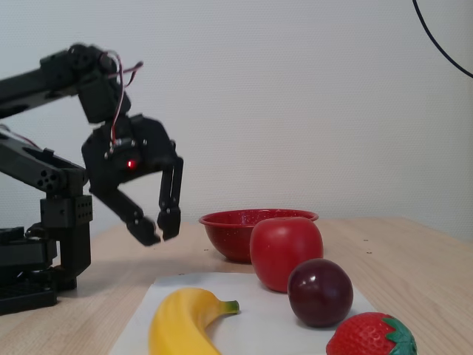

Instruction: Grasp the banana and put it in the red bowl.

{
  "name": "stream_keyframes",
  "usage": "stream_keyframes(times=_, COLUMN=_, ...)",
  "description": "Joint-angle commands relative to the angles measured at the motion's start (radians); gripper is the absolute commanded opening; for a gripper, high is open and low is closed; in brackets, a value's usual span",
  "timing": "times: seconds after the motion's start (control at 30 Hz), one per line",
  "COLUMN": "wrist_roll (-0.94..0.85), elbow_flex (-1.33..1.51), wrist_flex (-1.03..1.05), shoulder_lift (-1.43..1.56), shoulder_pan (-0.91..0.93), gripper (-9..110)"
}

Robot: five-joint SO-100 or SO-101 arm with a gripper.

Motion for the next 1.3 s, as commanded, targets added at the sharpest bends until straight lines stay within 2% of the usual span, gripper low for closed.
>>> stream_keyframes(times=0.0, wrist_roll=0.025, elbow_flex=-0.169, wrist_flex=0.049, shoulder_lift=-0.063, shoulder_pan=-0.020, gripper=0)
stream_keyframes(times=0.47, wrist_roll=0.156, elbow_flex=-0.779, wrist_flex=0.319, shoulder_lift=-0.534, shoulder_pan=-0.252, gripper=0)
stream_keyframes(times=0.73, wrist_roll=0.318, elbow_flex=-1.040, wrist_flex=0.423, shoulder_lift=-0.730, shoulder_pan=-0.417, gripper=0)
stream_keyframes(times=1.07, wrist_roll=0.512, elbow_flex=-1.175, wrist_flex=0.460, shoulder_lift=-0.900, shoulder_pan=-0.558, gripper=0)
stream_keyframes(times=1.27, wrist_roll=0.545, elbow_flex=-1.203, wrist_flex=0.460, shoulder_lift=-0.994, shoulder_pan=-0.592, gripper=0)
